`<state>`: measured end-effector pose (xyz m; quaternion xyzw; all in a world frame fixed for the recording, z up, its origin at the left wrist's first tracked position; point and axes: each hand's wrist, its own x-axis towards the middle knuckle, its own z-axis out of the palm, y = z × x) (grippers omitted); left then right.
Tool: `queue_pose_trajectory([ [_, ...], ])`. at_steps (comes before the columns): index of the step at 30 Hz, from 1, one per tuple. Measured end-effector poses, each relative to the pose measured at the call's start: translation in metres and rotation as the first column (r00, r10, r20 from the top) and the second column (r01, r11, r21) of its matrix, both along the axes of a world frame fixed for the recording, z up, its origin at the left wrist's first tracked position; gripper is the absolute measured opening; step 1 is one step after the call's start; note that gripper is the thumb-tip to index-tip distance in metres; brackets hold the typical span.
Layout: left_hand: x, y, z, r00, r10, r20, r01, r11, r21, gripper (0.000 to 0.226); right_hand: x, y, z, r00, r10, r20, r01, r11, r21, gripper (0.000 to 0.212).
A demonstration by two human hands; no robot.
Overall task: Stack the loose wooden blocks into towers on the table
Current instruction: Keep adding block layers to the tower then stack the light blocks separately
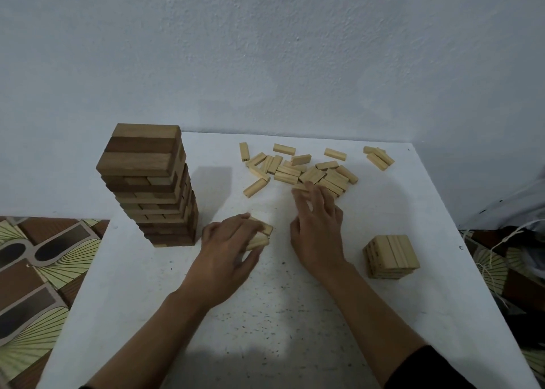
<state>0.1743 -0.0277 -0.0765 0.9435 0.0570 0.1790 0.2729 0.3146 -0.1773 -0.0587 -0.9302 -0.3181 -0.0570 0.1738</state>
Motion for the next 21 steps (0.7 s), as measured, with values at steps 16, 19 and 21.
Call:
queue_pose_trajectory([
  [16,0.003,0.007,-0.008,0.997,-0.007,0.074,0.009,1.0,-0.017,0.034,-0.014,-0.002,-0.008,0.989,0.084,-0.121,-0.044,0.954,0.297,0.031],
  [19,0.003,0.008,-0.009,0.998,-0.007,0.069,0.008,1.0,-0.027,0.037,-0.014,-0.003,-0.01,0.984,0.1,-0.149,-0.043,0.937,0.345,0.031],
  [21,0.002,0.008,-0.009,0.999,0.0,0.047,0.001,1.0,-0.023,0.04,-0.015,-0.004,-0.01,0.985,0.094,-0.144,-0.04,0.939,0.341,0.033],
])
